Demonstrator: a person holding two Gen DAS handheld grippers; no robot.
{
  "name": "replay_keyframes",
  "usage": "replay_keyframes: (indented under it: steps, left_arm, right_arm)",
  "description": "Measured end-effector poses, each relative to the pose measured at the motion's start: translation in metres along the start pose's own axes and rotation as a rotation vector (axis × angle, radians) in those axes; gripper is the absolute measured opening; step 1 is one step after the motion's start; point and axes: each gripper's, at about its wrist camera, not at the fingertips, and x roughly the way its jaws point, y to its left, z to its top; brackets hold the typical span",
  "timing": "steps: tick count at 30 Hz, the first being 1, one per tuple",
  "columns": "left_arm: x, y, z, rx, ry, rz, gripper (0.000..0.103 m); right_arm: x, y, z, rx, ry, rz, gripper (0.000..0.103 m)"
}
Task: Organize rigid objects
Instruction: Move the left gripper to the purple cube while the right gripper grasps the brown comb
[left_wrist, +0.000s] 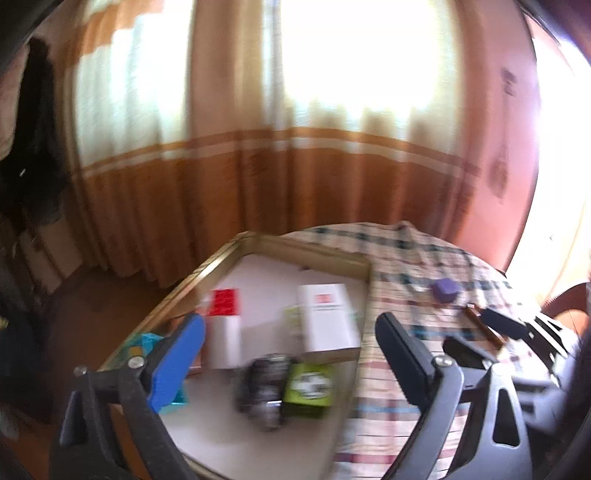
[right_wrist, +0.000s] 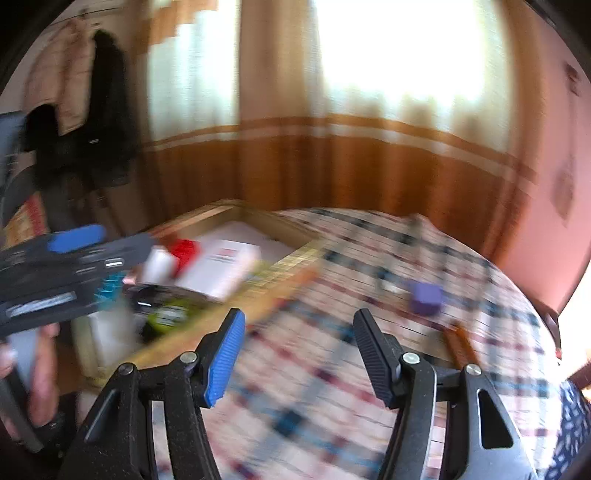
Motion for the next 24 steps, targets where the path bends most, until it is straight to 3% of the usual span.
replay_keyframes:
  steps: [4, 8, 12, 19, 22, 24]
  left_arm:
    - [0.012, -0.042, 0.004, 0.051, 0.037, -0.095, 0.100]
    - [0.044, -0.076, 0.006, 0.089, 0.117, -0.105, 0.100]
    - [0.078, -0.095, 0.007, 0.079, 0.206, -0.101, 0.100]
    - [0.090, -0.107, 0.010, 0.097, 0.224, -0.071, 0.100]
    - [0.095, -0.111, 0.015, 0.094, 0.228, -0.064, 0.101]
    - [0.099, -0.117, 0.018, 0.098, 0.230, -0.064, 0.100]
  right_arm:
    - [0.011, -0.053, -0.003, 0.078, 0.055, -0.129, 0.063]
    - [0.029, -0.095, -0.006, 0.141, 0.132, -0.183, 0.063]
    - [0.044, -0.110, -0.008, 0.144, 0.194, -0.203, 0.063]
    - [0.069, -0.120, -0.016, 0.166, 0.306, -0.157, 0.063]
    - [0.072, -0.123, -0.019, 0.171, 0.318, -0.143, 0.053]
    - [0.072, -0.124, -0.018, 0.175, 0.312, -0.150, 0.037]
